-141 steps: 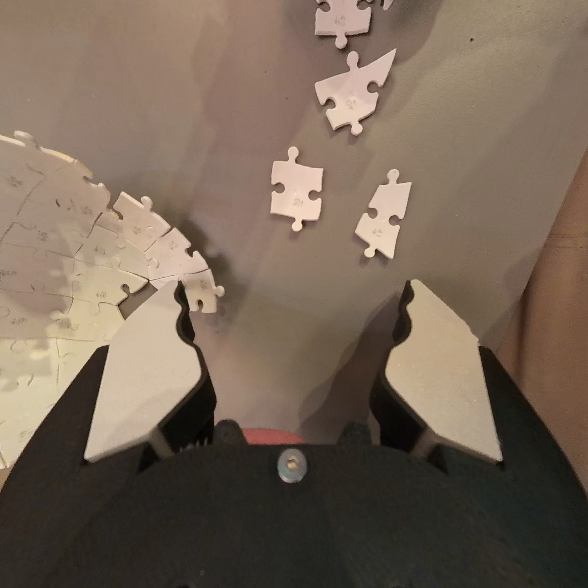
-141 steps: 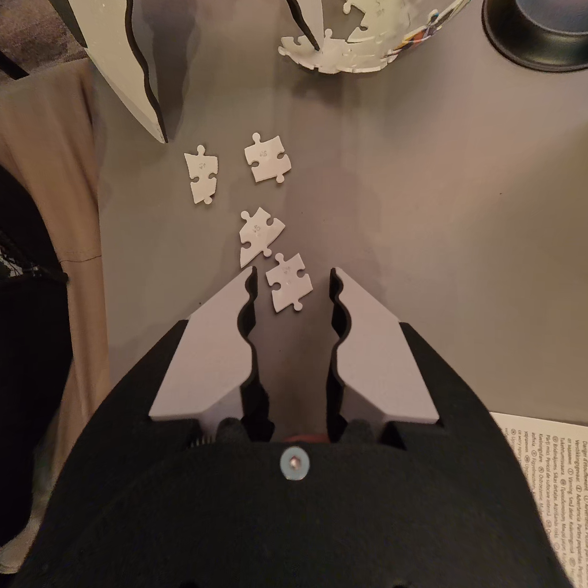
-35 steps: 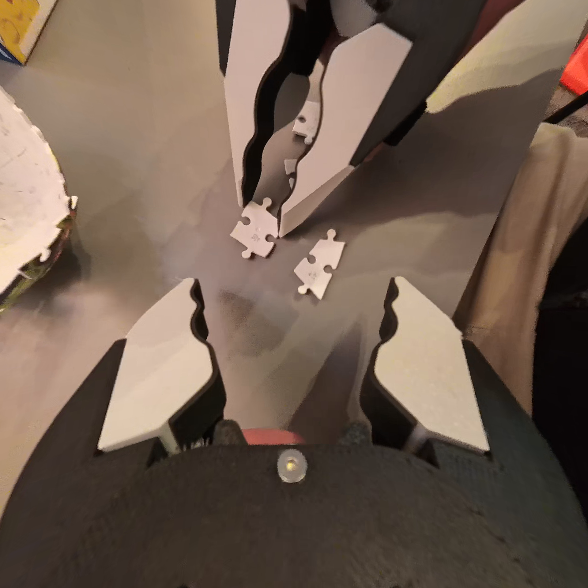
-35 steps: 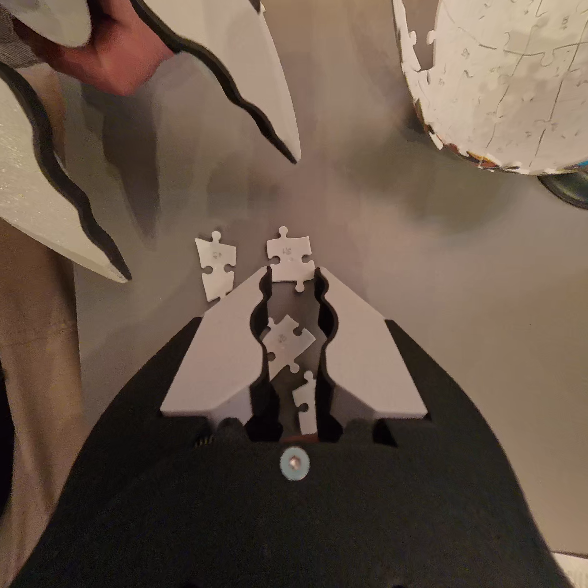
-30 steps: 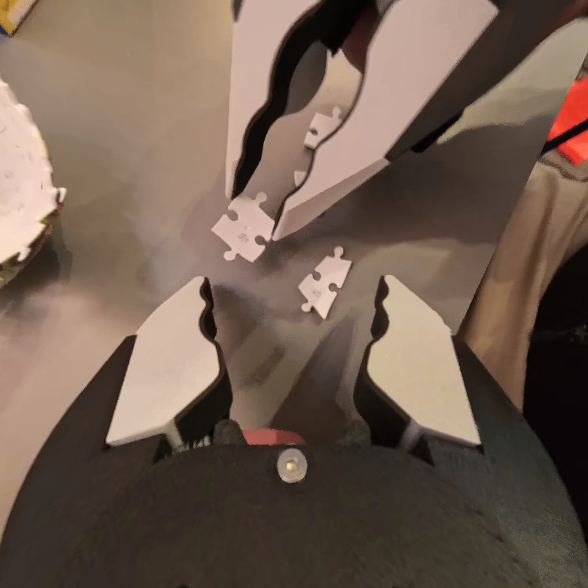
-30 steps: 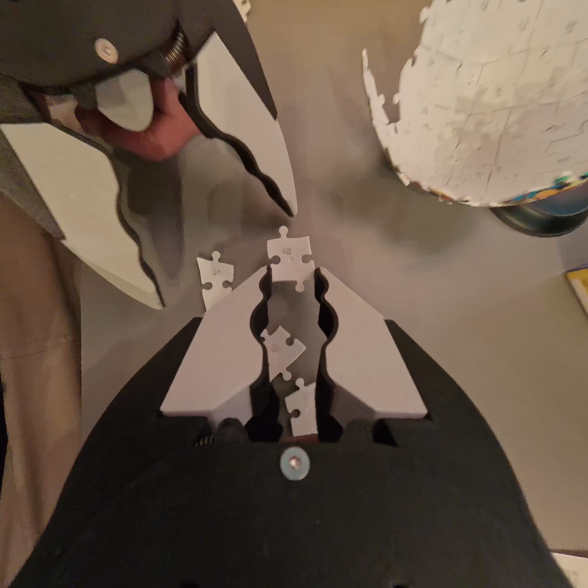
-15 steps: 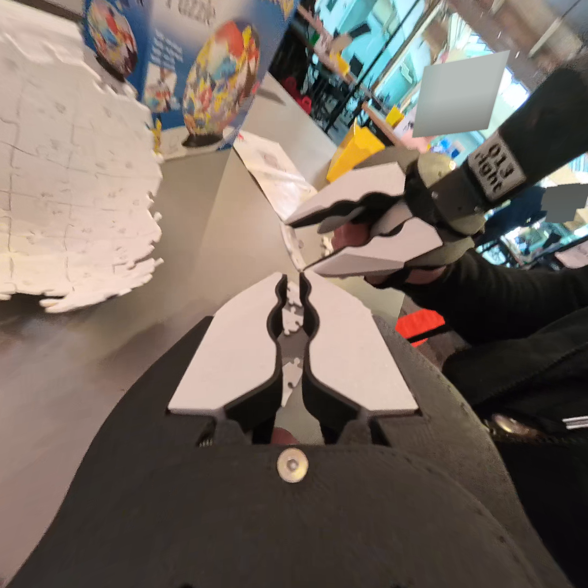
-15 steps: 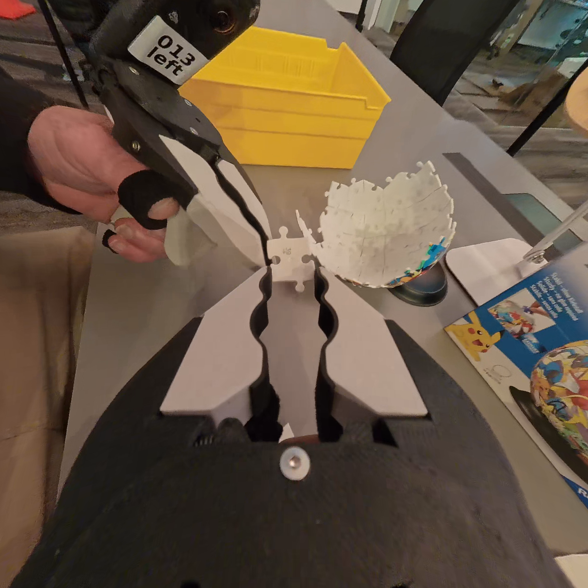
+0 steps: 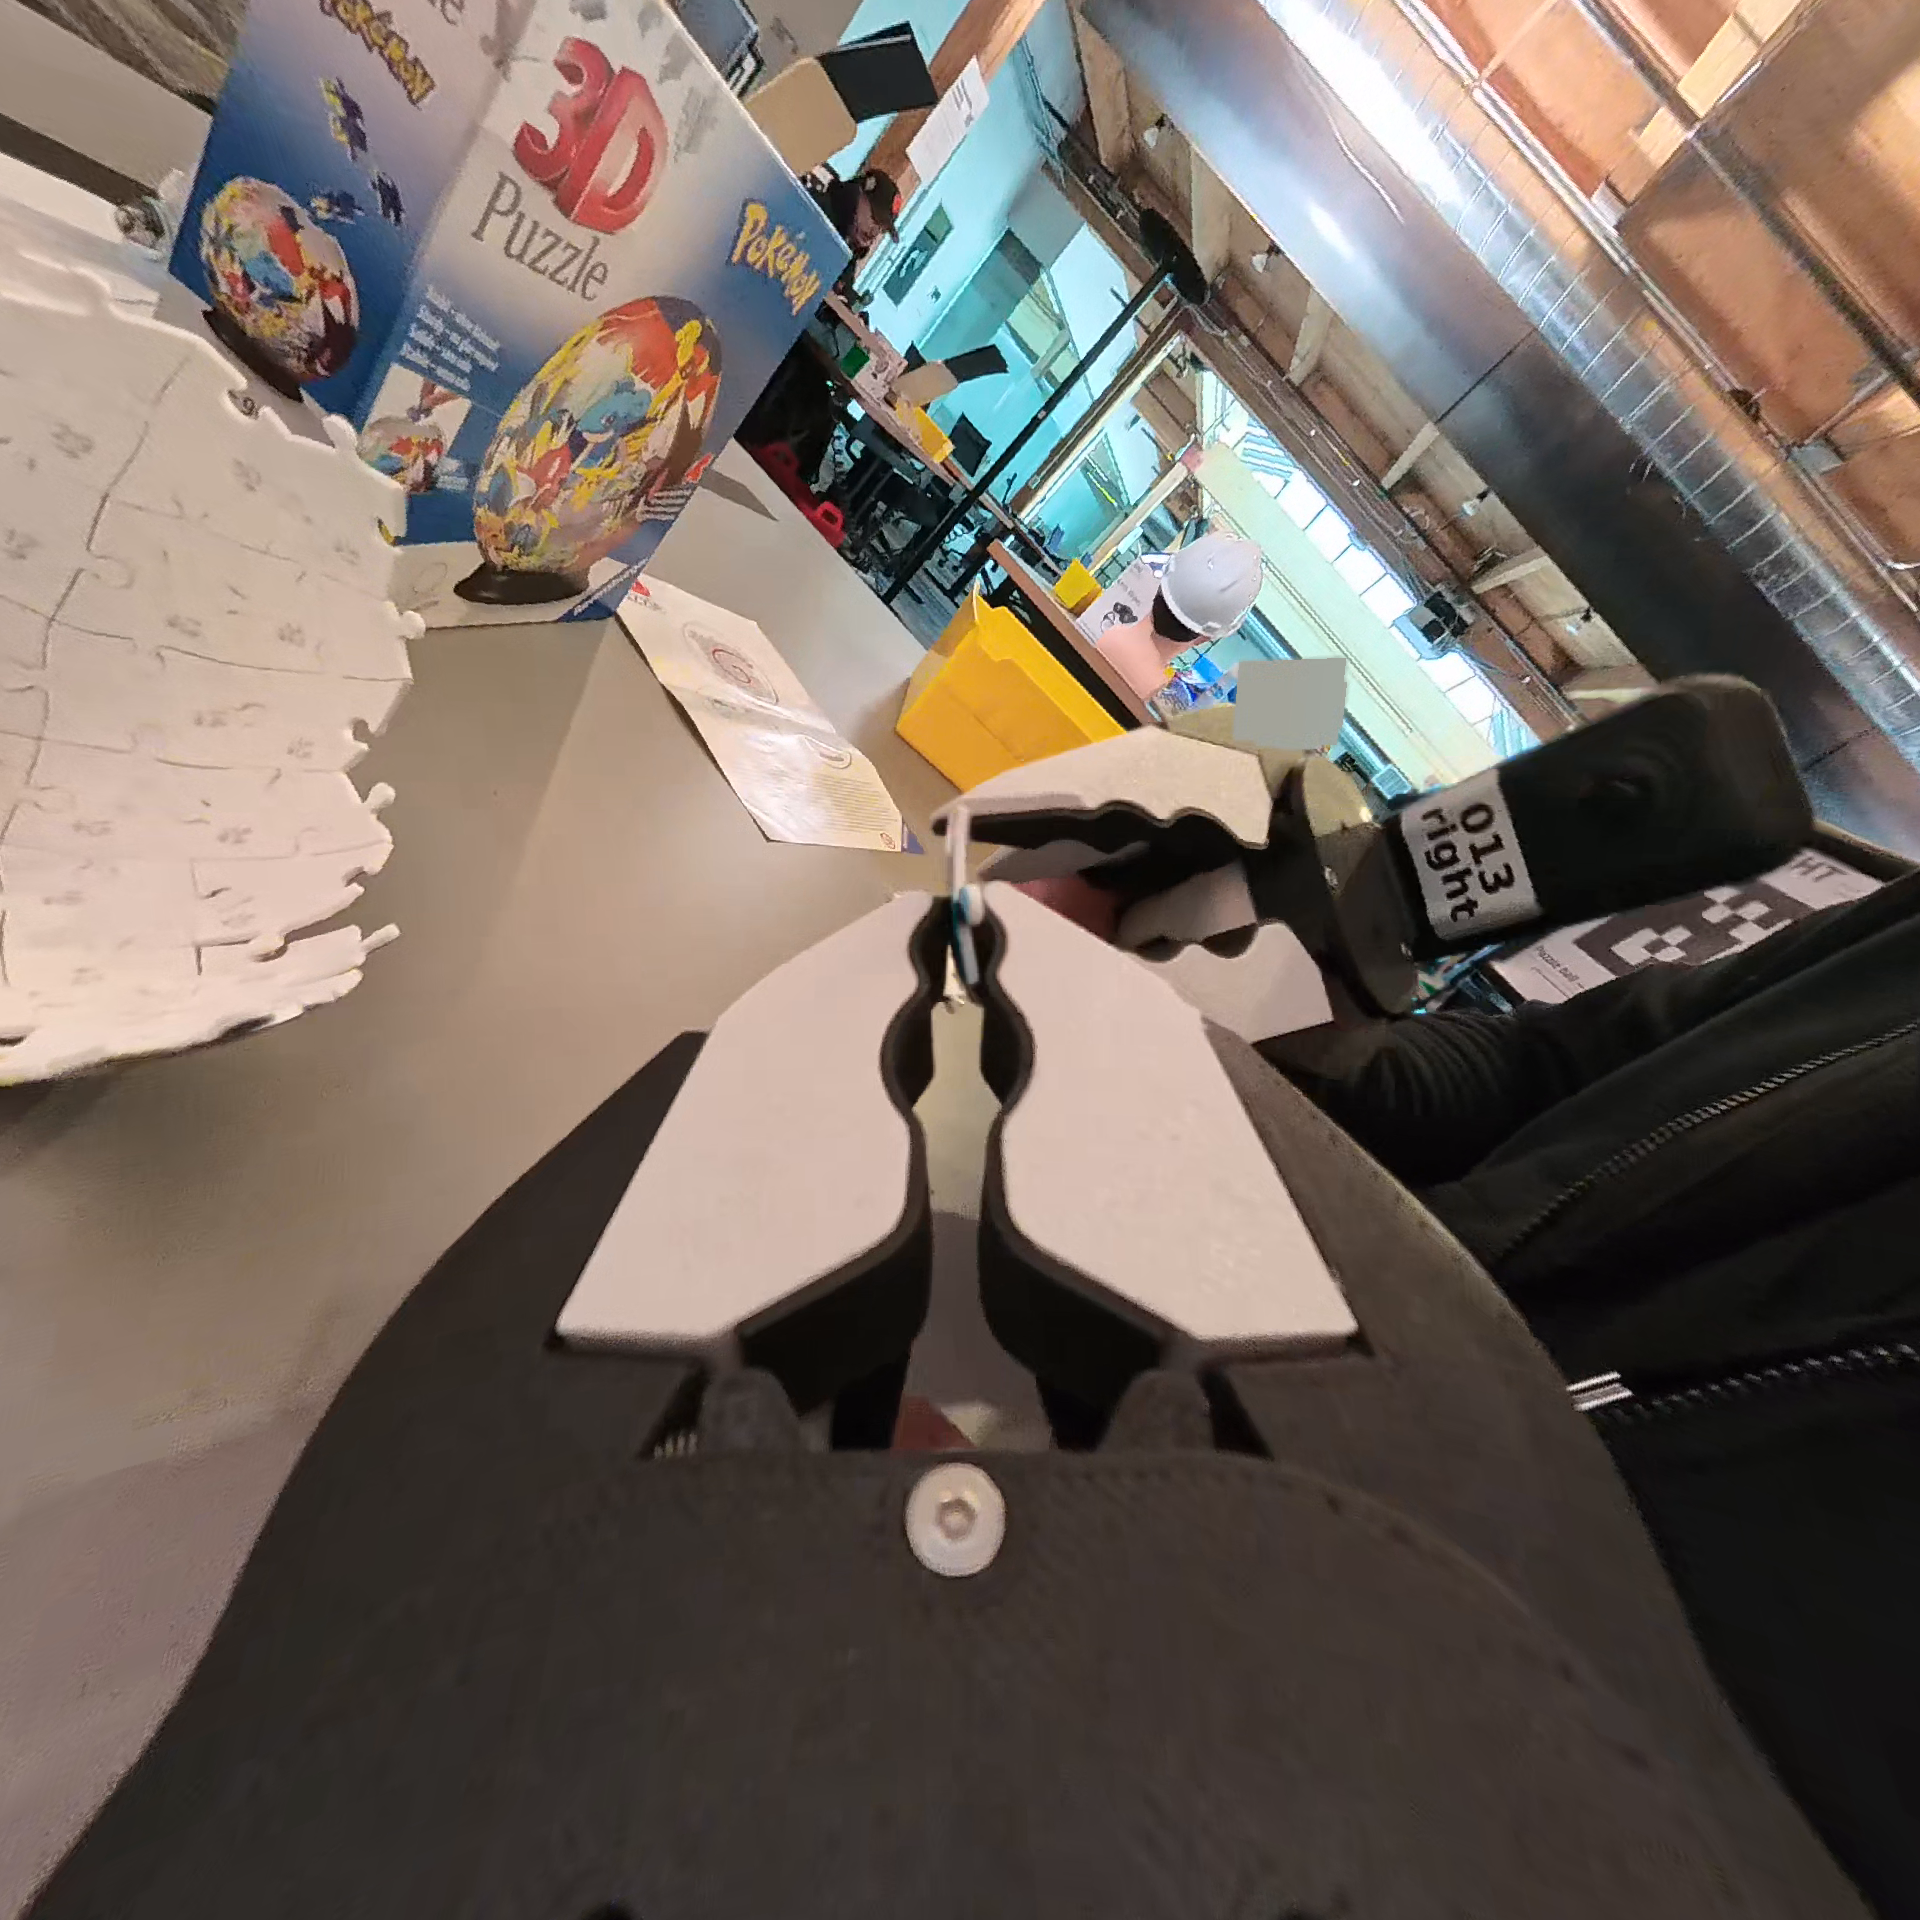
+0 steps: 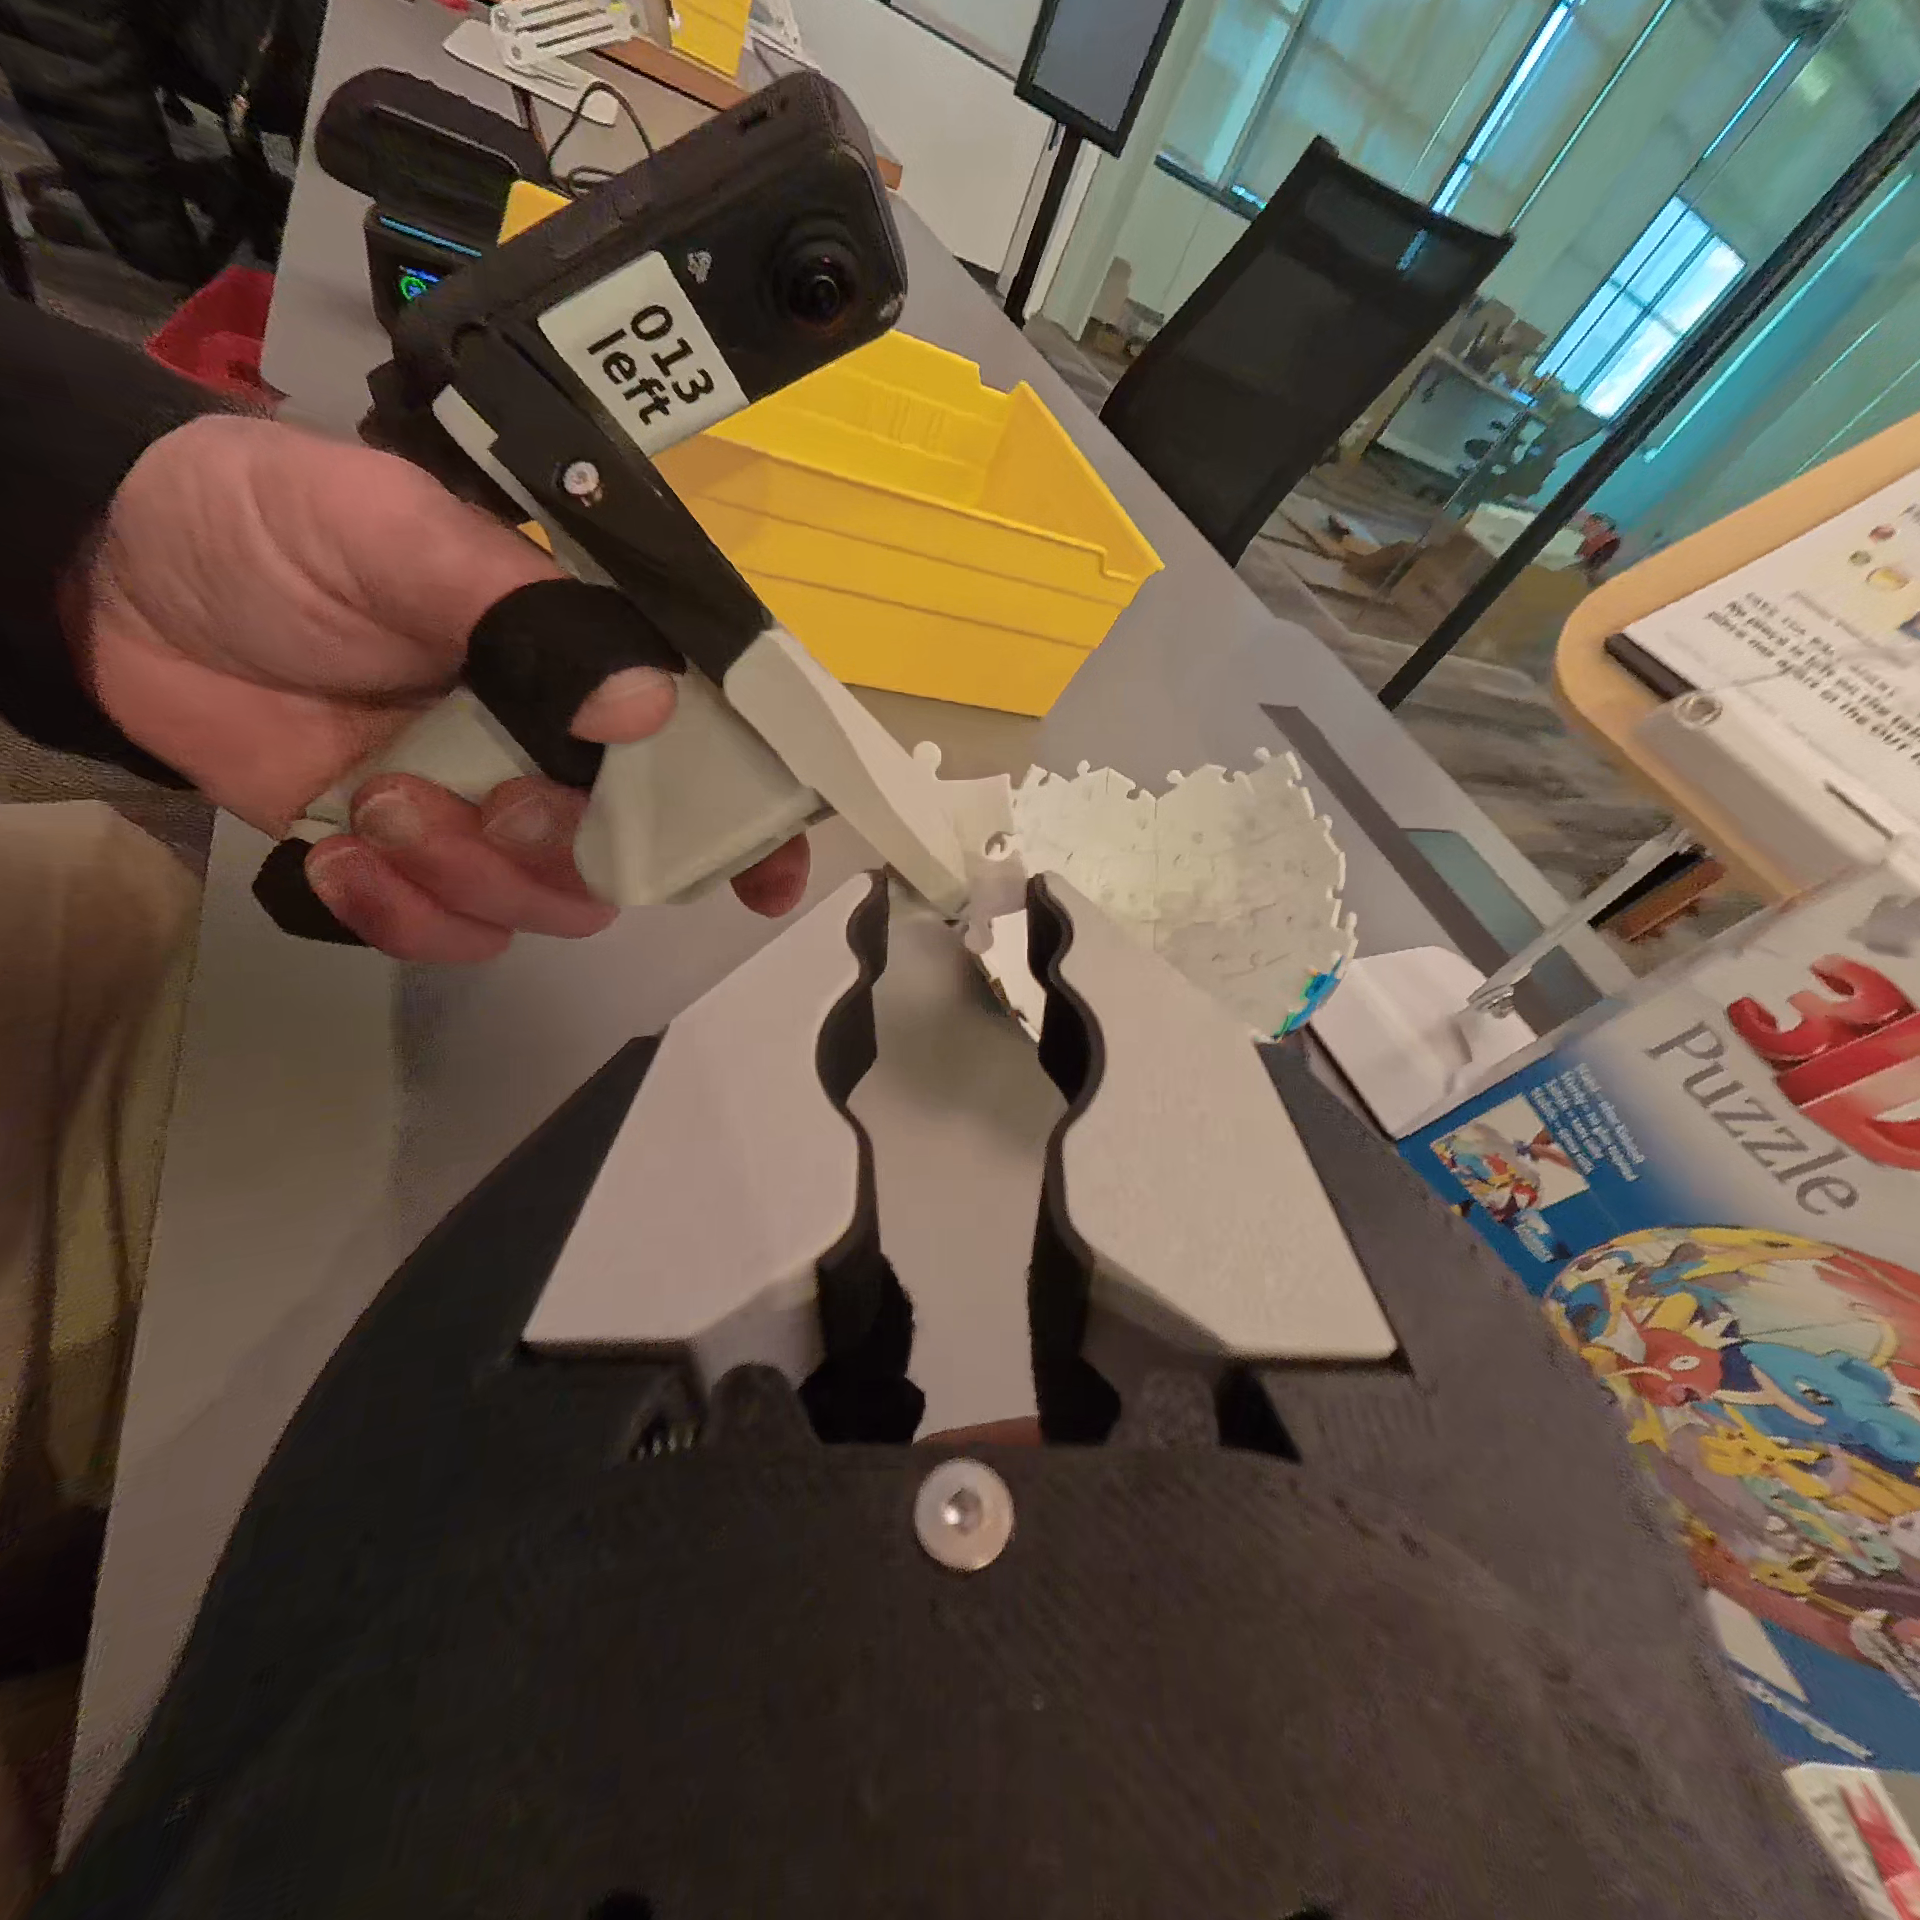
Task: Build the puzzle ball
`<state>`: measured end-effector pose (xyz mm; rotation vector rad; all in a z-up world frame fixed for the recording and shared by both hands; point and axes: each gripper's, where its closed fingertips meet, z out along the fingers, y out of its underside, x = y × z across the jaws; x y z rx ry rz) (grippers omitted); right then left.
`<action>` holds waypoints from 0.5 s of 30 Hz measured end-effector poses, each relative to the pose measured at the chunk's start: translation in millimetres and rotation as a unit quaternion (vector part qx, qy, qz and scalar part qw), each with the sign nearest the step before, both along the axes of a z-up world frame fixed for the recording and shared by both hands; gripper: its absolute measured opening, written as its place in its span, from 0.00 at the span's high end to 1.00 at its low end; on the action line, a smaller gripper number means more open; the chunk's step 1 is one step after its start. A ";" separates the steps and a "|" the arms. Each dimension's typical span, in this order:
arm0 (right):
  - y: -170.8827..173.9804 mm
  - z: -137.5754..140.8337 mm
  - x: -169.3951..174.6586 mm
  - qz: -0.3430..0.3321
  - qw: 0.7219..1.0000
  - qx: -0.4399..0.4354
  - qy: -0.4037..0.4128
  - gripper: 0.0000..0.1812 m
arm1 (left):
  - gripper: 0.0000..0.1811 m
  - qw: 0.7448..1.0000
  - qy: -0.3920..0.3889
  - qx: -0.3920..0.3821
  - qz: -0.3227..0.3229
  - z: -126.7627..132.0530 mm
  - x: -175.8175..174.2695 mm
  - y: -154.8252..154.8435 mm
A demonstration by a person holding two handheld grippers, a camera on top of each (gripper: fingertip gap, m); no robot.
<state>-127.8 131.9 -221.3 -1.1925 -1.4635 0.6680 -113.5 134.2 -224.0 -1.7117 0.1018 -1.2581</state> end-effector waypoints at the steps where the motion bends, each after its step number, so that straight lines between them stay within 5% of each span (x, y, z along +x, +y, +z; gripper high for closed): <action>1: -1.0 0.9 -0.6 -0.001 1.000 0.008 0.002 0.87 | 0.99 1.000 0.001 0.000 -0.006 -0.5 -1.0 -1.4; 7: -3.3 7.4 7.2 0.055 0.997 -0.052 -0.011 0.86 | 0.99 0.990 0.142 -0.003 -0.025 -7.2 -12.8 -5.4; 15: -34.4 -5.6 -2.2 0.144 0.976 -0.142 -0.084 0.98 | 0.99 0.919 0.369 0.002 -0.136 -36.2 5.5 -31.8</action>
